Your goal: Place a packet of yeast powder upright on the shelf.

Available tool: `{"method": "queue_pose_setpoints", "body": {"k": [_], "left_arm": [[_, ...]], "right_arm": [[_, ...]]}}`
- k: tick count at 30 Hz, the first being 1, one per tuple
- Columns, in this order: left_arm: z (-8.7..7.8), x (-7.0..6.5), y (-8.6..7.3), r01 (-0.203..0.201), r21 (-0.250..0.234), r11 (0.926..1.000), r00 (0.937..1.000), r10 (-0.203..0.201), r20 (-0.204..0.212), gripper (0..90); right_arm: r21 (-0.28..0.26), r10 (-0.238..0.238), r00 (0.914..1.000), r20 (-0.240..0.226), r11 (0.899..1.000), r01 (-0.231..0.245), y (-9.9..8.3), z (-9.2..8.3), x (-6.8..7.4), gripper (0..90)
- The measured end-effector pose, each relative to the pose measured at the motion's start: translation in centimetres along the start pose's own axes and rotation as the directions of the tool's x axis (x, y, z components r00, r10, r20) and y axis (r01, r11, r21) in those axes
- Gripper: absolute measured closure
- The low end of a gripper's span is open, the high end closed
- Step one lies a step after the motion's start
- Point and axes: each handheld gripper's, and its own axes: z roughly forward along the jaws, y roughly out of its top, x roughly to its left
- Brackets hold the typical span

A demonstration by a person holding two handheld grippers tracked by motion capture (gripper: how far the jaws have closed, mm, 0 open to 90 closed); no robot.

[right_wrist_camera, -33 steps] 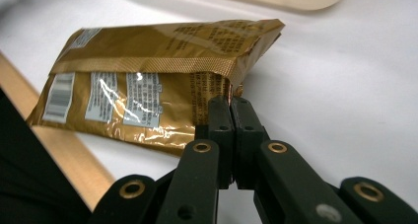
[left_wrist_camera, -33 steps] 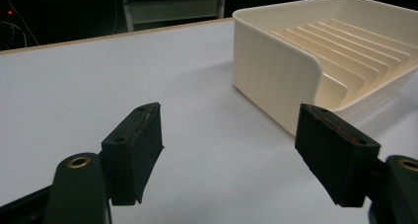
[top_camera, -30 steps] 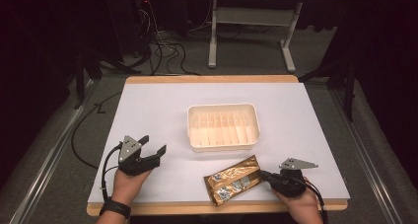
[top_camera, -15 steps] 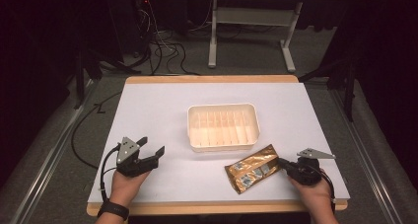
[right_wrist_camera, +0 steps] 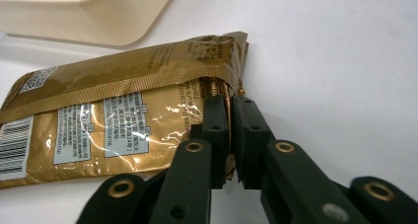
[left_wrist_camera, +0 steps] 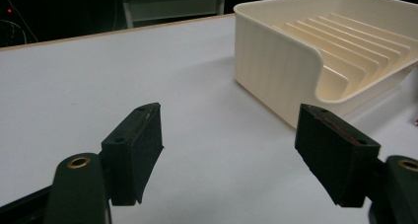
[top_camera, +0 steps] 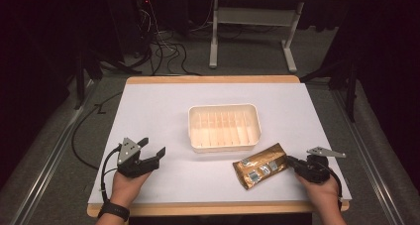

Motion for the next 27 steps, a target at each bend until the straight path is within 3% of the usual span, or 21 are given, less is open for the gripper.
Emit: {"method": "queue_pose_setpoints", "body": {"k": [15, 22, 27], "left_arm": [[0.1, -0.1, 0.0, -0.010, 0.012, 0.9999, 0.9999, 0.010, 0.012, 26.6], [0.2, -0.2, 0.0, -0.013, 0.014, 0.9998, 0.9998, 0.013, 0.015, 26.6], [0.2, -0.2, 0.0, -0.017, 0.013, 0.9998, 0.9997, 0.017, 0.015, 26.6]], "right_arm": [[-0.041, 0.072, 0.9958, -0.056, 0.996, -0.075, -0.1, -1.1, -0.2, 54.4], [-0.047, 0.109, 0.9921, -0.063, 0.993, -0.112, -0.3, -1.3, -0.5, 51.8], [-0.028, 0.120, 0.9912, -0.056, 0.992, -0.122, -0.4, -1.1, -0.8, 59.7]]}}
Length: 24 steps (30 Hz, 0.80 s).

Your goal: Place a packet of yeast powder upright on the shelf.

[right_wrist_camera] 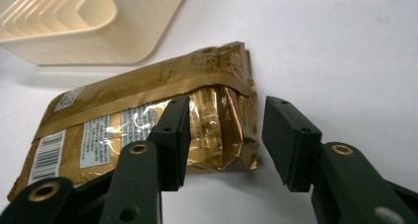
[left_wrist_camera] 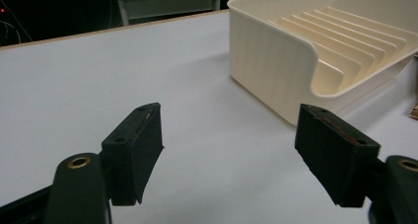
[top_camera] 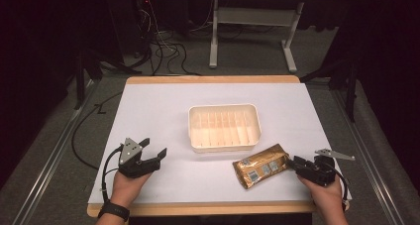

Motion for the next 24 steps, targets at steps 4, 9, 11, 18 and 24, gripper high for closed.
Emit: {"method": "queue_pose_setpoints", "body": {"k": [4, 9, 11, 18, 24], "left_arm": [[0.0, 0.0, 0.0, -0.001, 0.002, 1.0000, 1.0000, 0.001, 0.001, 26.7], [-0.1, -0.1, 0.0, -0.003, 0.001, 1.0000, 1.0000, 0.003, 0.005, 26.7], [-0.1, -0.1, 0.0, -0.003, 0.002, 1.0000, 1.0000, 0.003, 0.007, 26.7], [0.0, 0.0, 0.0, -0.004, 0.003, 1.0000, 1.0000, 0.004, 0.003, 26.8], [0.1, -0.2, 0.0, -0.012, 0.008, 0.9999, 0.9999, 0.012, 0.007, 26.8]], "right_arm": [[0.028, 0.022, 0.9996, -0.019, 0.999, -0.021, 0.0, 0.4, -0.5, 87.0], [0.012, 0.012, 0.9997, 0.021, 1.000, -0.012, 0.4, 0.2, -0.6, 89.1], [0.008, 0.013, 0.9992, 0.038, 1.000, -0.013, 0.5, 0.3, -1.0, 87.6], [-0.044, 0.133, 0.9908, -0.027, 0.990, -0.134, 0.2, -0.3, -1.8, 64.6], [-0.053, 0.279, 0.9563, -0.088, 0.957, -0.284, -0.2, -0.3, -2.6, 53.2]]}}
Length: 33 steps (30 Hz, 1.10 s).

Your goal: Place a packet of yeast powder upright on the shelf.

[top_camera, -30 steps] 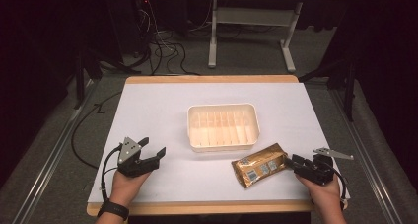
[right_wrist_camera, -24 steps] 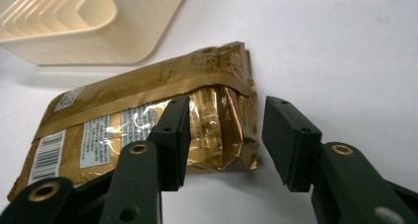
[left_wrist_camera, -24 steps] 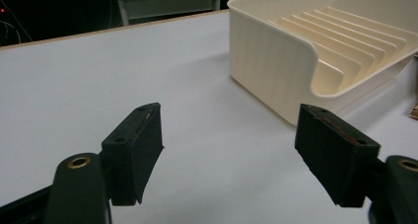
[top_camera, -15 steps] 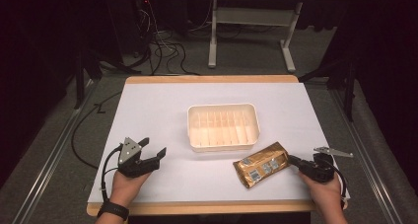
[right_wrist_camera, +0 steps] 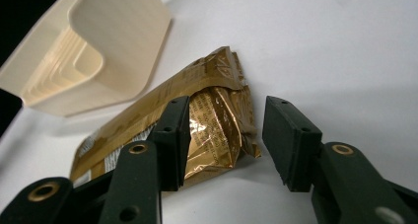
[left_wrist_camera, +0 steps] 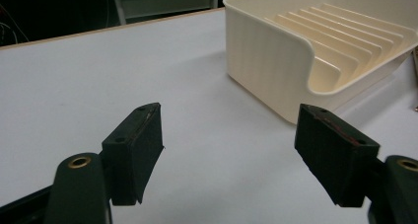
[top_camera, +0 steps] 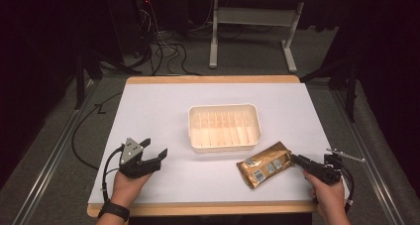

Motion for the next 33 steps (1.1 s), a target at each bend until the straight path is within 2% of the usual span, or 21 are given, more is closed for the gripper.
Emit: {"method": "queue_pose_setpoints", "body": {"k": [1, 2, 3, 4, 6, 7, 11, 12, 13, 18, 19, 22, 25, 26, 27, 28, 29, 30, 33], "left_arm": [[-0.1, 0.0, 0.0, -0.002, 0.001, 1.0000, 1.0000, 0.002, 0.002, 26.8], [-0.1, 0.0, 0.0, -0.002, 0.001, 1.0000, 1.0000, 0.002, 0.002, 26.8], [-0.1, 0.0, 0.0, 0.000, -0.003, 1.0000, 1.0000, 0.000, 0.001, 26.8], [-0.1, 0.0, 0.0, 0.000, -0.003, 1.0000, 1.0000, 0.000, 0.001, 26.8], [-0.2, 0.0, 0.0, 0.000, -0.004, 1.0000, 1.0000, 0.000, -0.001, 26.8], [-0.2, 0.0, 0.0, 0.000, -0.006, 1.0000, 1.0000, 0.000, 0.000, 26.8], [-0.1, 0.0, 0.0, -0.001, -0.002, 1.0000, 1.0000, 0.001, 0.000, 26.9], [-0.1, 0.0, 0.0, -0.002, -0.001, 1.0000, 1.0000, 0.002, 0.001, 26.9], [-0.1, 0.0, 0.0, -0.001, -0.001, 1.0000, 1.0000, 0.001, 0.002, 26.9], [-0.1, 0.0, 0.0, -0.006, 0.000, 1.0000, 1.0000, 0.006, 0.002, 27.0], [-0.1, 0.0, 0.0, -0.004, -0.001, 1.0000, 1.0000, 0.004, 0.002, 27.1], [-0.1, 0.0, 0.0, -0.009, 0.003, 1.0000, 1.0000, 0.009, 0.003, 27.1], [-0.1, 0.0, 0.0, -0.010, 0.004, 0.9999, 0.9999, 0.010, 0.004, 27.1], [0.0, 0.0, 0.0, -0.011, 0.003, 0.9999, 0.9999, 0.011, 0.005, 27.1], [0.0, -0.1, 0.0, -0.012, 0.003, 0.9999, 0.9999, 0.012, 0.005, 27.1], [0.0, -0.1, 0.0, -0.012, 0.003, 0.9999, 0.9999, 0.012, 0.005, 27.2], [-0.1, 0.0, 0.0, -0.012, 0.002, 0.9999, 0.9999, 0.012, 0.005, 27.1], [-0.1, 0.0, 0.0, -0.011, 0.001, 0.9999, 0.9999, 0.011, 0.003, 27.2], [-0.1, 0.1, 0.1, -0.008, -0.002, 1.0000, 1.0000, 0.008, 0.001, 27.2]], "right_arm": [[-0.003, 0.024, 0.9997, -0.007, 1.000, -0.024, 0.0, 0.0, -0.2, 53.3], [-0.003, 0.024, 0.9997, -0.007, 1.000, -0.024, 0.0, 0.0, -0.2, 53.3], [0.000, 0.073, 0.9971, -0.023, 0.997, -0.073, -0.1, 0.0, -0.6, 53.5], [0.004, 0.090, 0.9956, -0.027, 0.996, -0.090, -0.2, 0.0, -0.7, 53.6], [0.011, 0.104, 0.9941, -0.031, 0.995, -0.103, -0.3, 0.1, -0.9, 53.9], [0.014, 0.133, 0.9904, -0.038, 0.991, -0.133, -0.4, 0.2, -1.0, 54.6], [0.021, 0.165, 0.9843, -0.064, 0.986, -0.163, -0.5, 0.5, -1.1, 56.0], [0.024, 0.186, 0.9793, -0.080, 0.983, -0.184, -0.5, 0.7, -1.1, 56.0], [0.031, 0.225, 0.9688, -0.103, 0.974, -0.223, -0.5, 1.0, -1.1, 56.9], [0.042, 0.225, 0.9682, -0.109, 0.974, -0.222, -0.4, 1.5, -0.8, 62.8], [0.043, 0.212, 0.9719, -0.102, 0.977, -0.209, -0.4, 1.6, -0.8, 65.6], [0.033, 0.211, 0.9725, -0.099, 0.977, -0.209, -0.3, 1.5, -0.8, 68.4], [0.027, 0.194, 0.9758, -0.101, 0.981, -0.192, -0.3, 1.3, -1.0, 76.4], [0.035, 0.173, 0.9760, -0.132, 0.985, -0.170, -0.2, 1.3, -1.0, 84.3], [0.039, 0.158, 0.9767, -0.145, 0.987, -0.153, -0.2, 1.2, -0.9, 86.3], [0.039, 0.158, 0.9767, -0.145, 0.987, -0.153, -0.2, 1.2, -0.9, 86.3], [0.032, 0.113, 0.9814, -0.155, 0.994, -0.109, -0.1, 1.0, -0.5, 88.2], [0.022, 0.095, 0.9826, -0.160, 0.995, -0.092, 0.0, 0.9, -0.4, 88.3], [0.002, 0.075, 0.9825, -0.171, 0.997, -0.076, 0.1, 0.6, -0.1, 88.8]]}}
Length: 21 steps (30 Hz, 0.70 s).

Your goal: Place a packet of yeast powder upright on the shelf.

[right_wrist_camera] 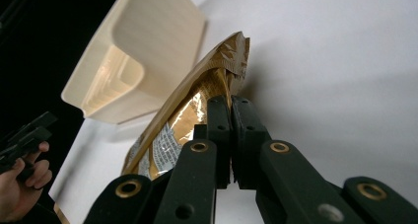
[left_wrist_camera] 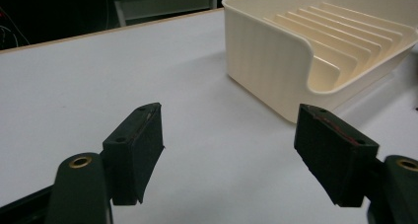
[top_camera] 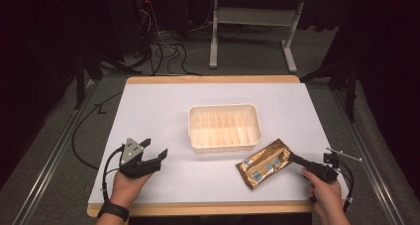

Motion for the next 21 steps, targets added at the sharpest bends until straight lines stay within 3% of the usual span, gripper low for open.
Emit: {"method": "queue_pose_setpoints", "body": {"k": [5, 12, 21], "left_arm": [[0.0, -0.2, 0.0, -0.009, 0.002, 1.0000, 1.0000, 0.009, 0.002, 27.2], [0.0, -0.2, 0.1, -0.010, -0.006, 0.9999, 0.9999, 0.010, 0.012, 27.1], [-0.1, -0.3, 0.1, -0.017, -0.024, 0.9996, 0.9994, 0.017, 0.029, 26.8]], "right_arm": [[-0.049, -0.053, 0.9986, 0.000, 0.997, 0.053, 0.3, -0.8, 0.7, 89.1], [-0.075, -0.088, 0.9961, -0.003, 0.993, 0.088, 0.4, -1.4, 1.3, 89.4], [-0.152, -0.159, 0.9873, -0.010, 0.976, 0.155, 0.8, -2.4, 2.9, 90.0]]}}
